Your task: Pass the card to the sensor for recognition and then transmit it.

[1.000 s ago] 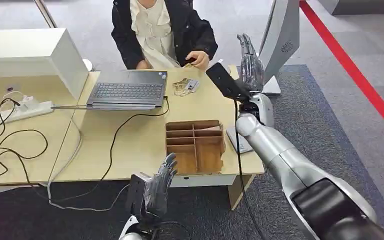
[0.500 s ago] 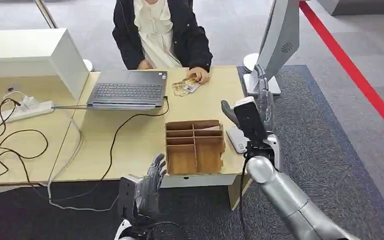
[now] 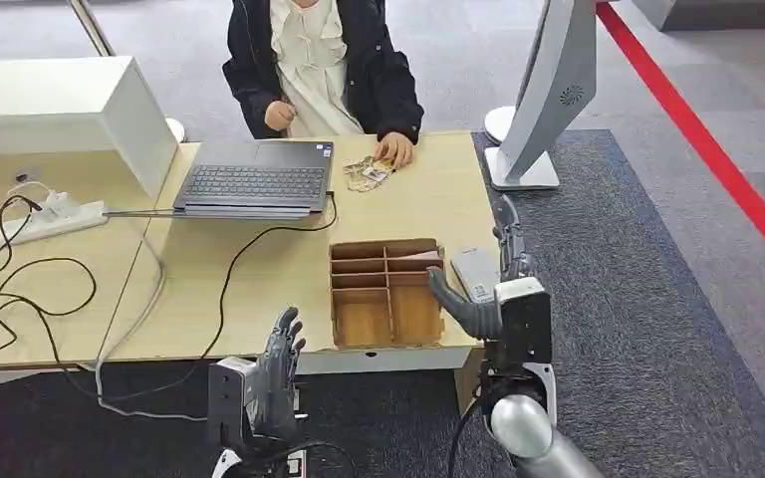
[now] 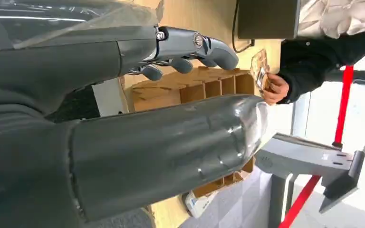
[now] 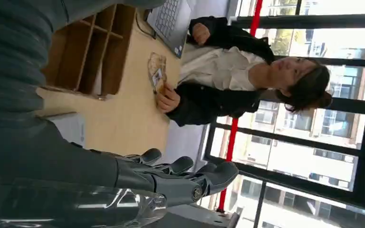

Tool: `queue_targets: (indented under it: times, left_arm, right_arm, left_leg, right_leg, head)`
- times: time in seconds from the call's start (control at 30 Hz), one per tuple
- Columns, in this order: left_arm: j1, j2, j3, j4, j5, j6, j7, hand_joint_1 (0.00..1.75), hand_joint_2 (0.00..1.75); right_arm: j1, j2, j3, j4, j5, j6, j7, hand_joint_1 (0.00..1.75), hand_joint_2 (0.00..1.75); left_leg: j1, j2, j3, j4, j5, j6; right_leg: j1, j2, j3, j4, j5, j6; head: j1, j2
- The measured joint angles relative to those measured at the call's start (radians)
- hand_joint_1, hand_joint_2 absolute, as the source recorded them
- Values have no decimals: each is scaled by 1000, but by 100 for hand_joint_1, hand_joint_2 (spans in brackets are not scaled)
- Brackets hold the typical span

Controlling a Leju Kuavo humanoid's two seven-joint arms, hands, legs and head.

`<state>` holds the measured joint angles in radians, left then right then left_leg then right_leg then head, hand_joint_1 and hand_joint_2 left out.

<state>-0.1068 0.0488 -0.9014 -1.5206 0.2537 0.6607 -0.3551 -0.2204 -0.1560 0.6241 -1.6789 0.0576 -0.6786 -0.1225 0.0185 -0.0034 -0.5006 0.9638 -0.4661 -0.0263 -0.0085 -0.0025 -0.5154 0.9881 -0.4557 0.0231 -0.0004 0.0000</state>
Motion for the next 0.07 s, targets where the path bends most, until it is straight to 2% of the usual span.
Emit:
queue_targets:
  times: [0.07]
  left_arm:
    - [3,5,2,-15,-2,1,4,0,0]
  right_arm:
    - [23,2,4,0,-9,1,-2,0,175]
  left_leg:
    - [0,0,0,0,0,0]
  right_leg:
    - [0,0,0,0,0,0]
  head:
    - [0,0]
